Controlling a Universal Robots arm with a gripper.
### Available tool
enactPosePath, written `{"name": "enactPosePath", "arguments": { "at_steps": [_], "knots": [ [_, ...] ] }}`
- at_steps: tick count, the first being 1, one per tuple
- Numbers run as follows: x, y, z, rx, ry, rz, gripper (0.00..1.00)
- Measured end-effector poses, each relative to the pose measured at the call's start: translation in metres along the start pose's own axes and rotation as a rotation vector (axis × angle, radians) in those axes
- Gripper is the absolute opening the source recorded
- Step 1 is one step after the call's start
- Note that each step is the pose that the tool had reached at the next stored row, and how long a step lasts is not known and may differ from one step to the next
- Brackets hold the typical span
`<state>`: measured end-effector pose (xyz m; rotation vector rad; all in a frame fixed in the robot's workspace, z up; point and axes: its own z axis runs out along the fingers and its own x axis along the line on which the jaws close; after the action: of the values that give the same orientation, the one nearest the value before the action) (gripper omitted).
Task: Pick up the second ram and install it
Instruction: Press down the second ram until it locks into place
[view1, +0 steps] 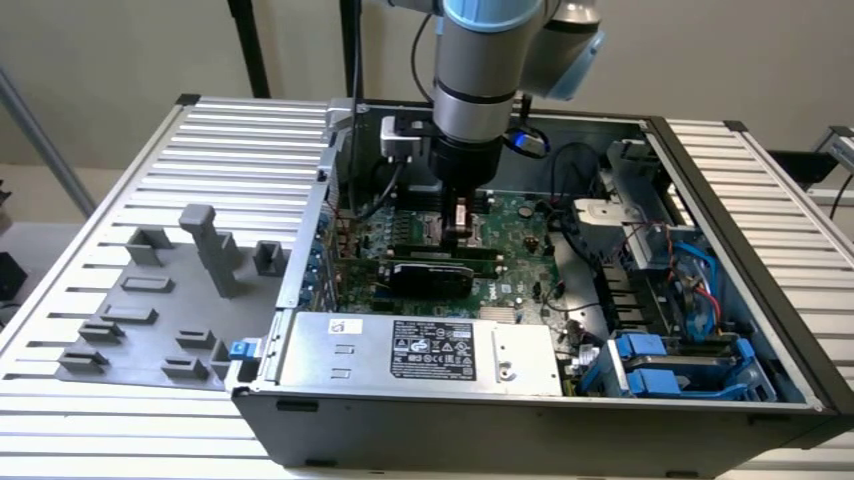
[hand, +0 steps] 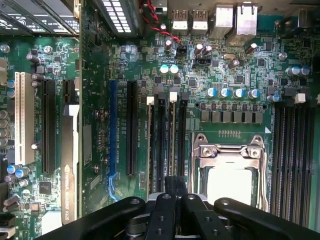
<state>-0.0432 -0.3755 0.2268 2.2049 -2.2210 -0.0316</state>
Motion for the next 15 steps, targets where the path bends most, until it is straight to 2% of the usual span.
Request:
{"name": "enactPosePath", "arguments": {
  "at_steps": [5,6,10,15],
  "knots": [
    [0.000,0.0001,0.0000,-0.0001,-0.0006,0.000,0.11],
    [0.000,0.0002,-0.0022,-0.0002,-0.0026,0.000,0.11],
    [0.000,0.0005,-0.0186,-0.0026,-0.0002,0.000,0.11],
    [0.000,0.0006,-0.0203,-0.0028,-0.0002,0.000,0.11]
  ]
}}
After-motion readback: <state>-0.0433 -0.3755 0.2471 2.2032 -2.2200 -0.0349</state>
